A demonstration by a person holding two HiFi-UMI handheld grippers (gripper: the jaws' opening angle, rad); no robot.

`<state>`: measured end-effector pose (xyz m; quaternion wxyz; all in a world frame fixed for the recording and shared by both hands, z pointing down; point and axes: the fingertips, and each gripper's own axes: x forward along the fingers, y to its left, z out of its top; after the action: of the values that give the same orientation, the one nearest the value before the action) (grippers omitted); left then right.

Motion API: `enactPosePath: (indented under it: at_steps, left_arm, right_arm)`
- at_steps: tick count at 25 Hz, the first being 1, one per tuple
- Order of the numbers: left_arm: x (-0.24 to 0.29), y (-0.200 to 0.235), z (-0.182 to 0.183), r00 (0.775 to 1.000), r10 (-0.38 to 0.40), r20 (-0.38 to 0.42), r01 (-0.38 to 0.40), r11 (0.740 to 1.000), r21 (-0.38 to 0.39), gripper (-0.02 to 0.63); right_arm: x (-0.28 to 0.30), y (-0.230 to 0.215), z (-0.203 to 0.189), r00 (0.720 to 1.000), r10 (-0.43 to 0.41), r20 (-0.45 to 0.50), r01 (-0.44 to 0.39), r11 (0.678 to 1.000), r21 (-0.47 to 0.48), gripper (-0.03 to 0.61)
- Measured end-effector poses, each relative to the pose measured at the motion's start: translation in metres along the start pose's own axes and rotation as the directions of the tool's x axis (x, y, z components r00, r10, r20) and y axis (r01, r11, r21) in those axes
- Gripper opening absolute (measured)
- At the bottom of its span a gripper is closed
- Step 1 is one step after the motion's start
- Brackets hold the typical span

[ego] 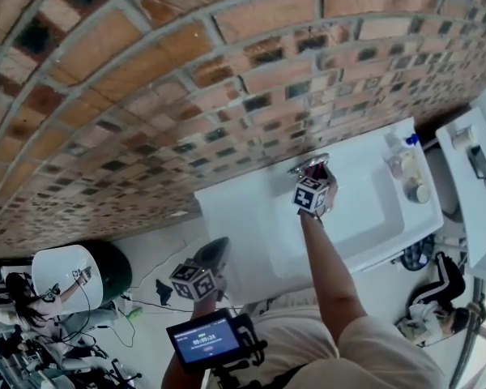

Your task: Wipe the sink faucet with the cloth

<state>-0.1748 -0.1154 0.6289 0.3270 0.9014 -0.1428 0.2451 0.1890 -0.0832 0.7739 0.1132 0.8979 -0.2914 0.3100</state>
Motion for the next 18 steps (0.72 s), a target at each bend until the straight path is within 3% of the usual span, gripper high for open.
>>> enactPosePath:
  at_steps: [4,7,9,14,18]
  left_arm:
    - [-0.006,0.007,0.002,1.0,-0.006,-0.001,0.006,1.0,0.001,0.0]
    - [-0.01,0.012,0.001,1.0,-0.006,-0.001,0.006,1.0,0.002,0.0]
    - [-0.015,0.014,-0.001,1.0,0.003,-0.001,-0.003,1.0,0.009,0.0]
    - [-0.026,0.01,-0.004,1.0,-0.006,-0.018,0.006,1.0,0.02,0.0]
    - [-0.033,0.016,-0.009,1.0,-0.008,-0.009,0.008,1.0,0.006,0.0]
  right_arm:
    - [0.0,0.006,-0.008,1.0,-0.015,0.023,0.019,0.988,-0.154,0.032]
    - [0.004,0.011,-0.026,0.996,-0.081,-0.041,0.063,0.947,-0.316,0.032]
    - [0.008,0.012,-0.033,0.989,-0.13,-0.07,0.095,0.922,-0.376,0.032]
    - [0.021,0.007,-0.042,0.974,-0.195,-0.112,0.132,0.901,-0.413,0.034]
    - [0.025,0.011,-0.073,0.964,-0.162,-0.209,0.073,0.923,-0.377,0.034]
